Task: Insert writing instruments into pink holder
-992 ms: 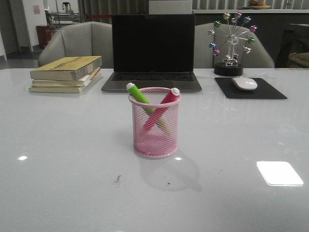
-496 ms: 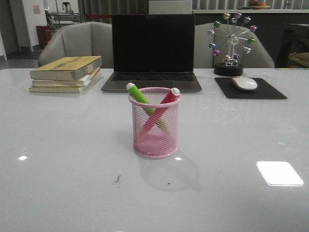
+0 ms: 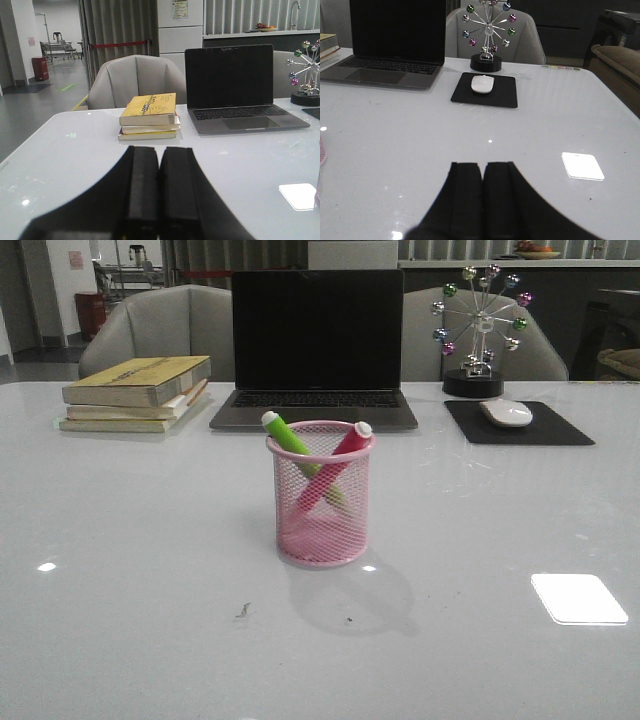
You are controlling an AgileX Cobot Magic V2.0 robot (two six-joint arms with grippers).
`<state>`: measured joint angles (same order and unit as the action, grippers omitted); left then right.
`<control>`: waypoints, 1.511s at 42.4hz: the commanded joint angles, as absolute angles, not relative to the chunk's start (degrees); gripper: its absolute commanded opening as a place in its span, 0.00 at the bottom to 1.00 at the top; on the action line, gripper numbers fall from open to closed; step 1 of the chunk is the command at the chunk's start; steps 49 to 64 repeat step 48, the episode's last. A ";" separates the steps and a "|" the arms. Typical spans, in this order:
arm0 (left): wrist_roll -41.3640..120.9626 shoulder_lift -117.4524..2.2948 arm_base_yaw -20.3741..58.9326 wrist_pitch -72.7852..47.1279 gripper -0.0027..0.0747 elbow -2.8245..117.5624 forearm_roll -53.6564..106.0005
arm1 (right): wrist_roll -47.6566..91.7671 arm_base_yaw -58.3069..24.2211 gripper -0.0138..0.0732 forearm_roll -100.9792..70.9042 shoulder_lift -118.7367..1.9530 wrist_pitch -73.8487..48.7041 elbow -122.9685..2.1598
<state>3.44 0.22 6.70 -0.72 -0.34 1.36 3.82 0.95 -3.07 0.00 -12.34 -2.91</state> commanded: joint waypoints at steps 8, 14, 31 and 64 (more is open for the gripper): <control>2.83 1.36 7.11 4.25 0.16 -0.50 1.36 | 4.02 1.46 0.22 -4.42 1.78 0.52 1.37; 2.83 1.36 7.11 4.25 0.16 -0.50 1.36 | 3.90 1.40 0.22 -4.75 1.78 2.32 1.37; 2.83 1.36 7.11 4.25 0.16 -0.50 1.36 | 3.91 -1.48 0.22 -4.75 1.78 5.19 1.37; 2.83 1.36 7.11 4.25 0.16 -0.50 1.36 | 3.91 -1.61 0.22 -4.75 1.78 5.19 1.37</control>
